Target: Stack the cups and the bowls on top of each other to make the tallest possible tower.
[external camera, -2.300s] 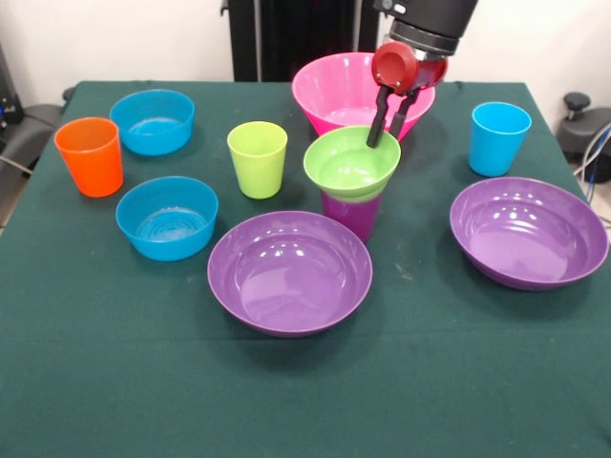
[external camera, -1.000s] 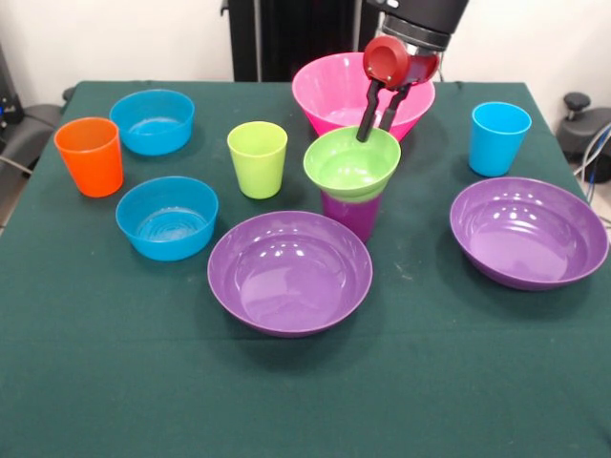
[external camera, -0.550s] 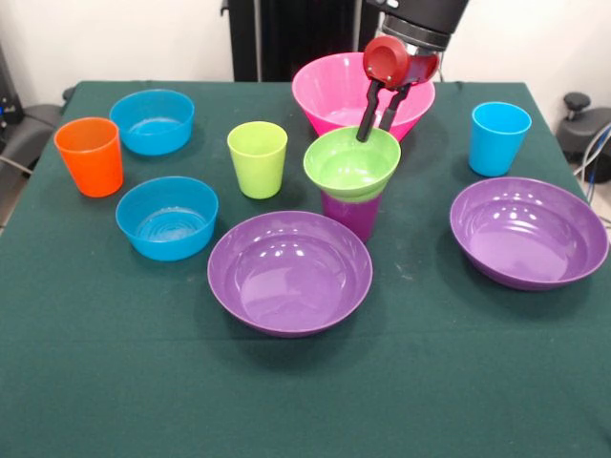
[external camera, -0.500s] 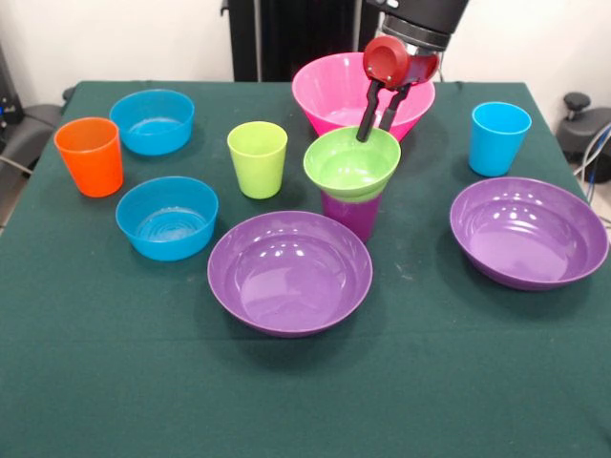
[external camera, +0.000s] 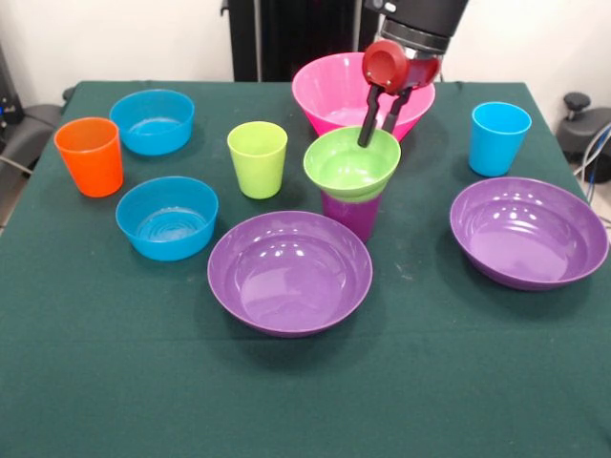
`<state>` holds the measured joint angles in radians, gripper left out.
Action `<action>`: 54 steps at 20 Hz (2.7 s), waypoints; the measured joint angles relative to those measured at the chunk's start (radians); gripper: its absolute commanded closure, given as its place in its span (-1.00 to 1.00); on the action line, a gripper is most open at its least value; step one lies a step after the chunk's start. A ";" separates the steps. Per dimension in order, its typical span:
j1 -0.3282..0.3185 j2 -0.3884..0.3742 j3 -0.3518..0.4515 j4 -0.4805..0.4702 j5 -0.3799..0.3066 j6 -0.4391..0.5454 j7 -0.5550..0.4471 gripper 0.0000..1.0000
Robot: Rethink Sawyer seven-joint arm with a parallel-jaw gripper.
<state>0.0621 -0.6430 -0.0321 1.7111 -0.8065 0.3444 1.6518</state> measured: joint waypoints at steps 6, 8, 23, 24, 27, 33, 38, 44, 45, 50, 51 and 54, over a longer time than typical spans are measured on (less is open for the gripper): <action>-0.066 0.018 0.064 0.000 0.006 -0.001 0.000 -1.00; -0.079 0.023 0.076 0.000 0.006 -0.001 0.000 -1.00; -0.153 0.043 0.188 0.000 0.005 -0.001 0.000 -1.00; -0.155 0.042 0.195 0.000 0.005 -0.001 0.000 -1.00; -0.156 0.043 0.203 0.000 0.005 -0.001 0.000 -1.00; -0.156 0.042 0.222 0.000 0.005 -0.001 0.000 -1.00; -0.146 0.034 0.216 0.000 0.005 -0.001 0.000 -1.00; -0.108 -0.004 0.170 0.000 -0.008 0.024 0.000 -1.00; -0.105 -0.011 0.162 0.000 -0.012 0.029 0.000 -1.00; -0.106 -0.040 0.137 0.001 -0.029 0.043 0.000 -1.00; -0.107 -0.043 0.134 0.001 -0.033 0.044 0.000 -1.00; -0.130 -0.052 0.138 0.002 -0.035 0.044 0.000 -1.00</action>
<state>-0.0677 -0.6949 0.1057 1.7129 -0.8416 0.3881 1.6516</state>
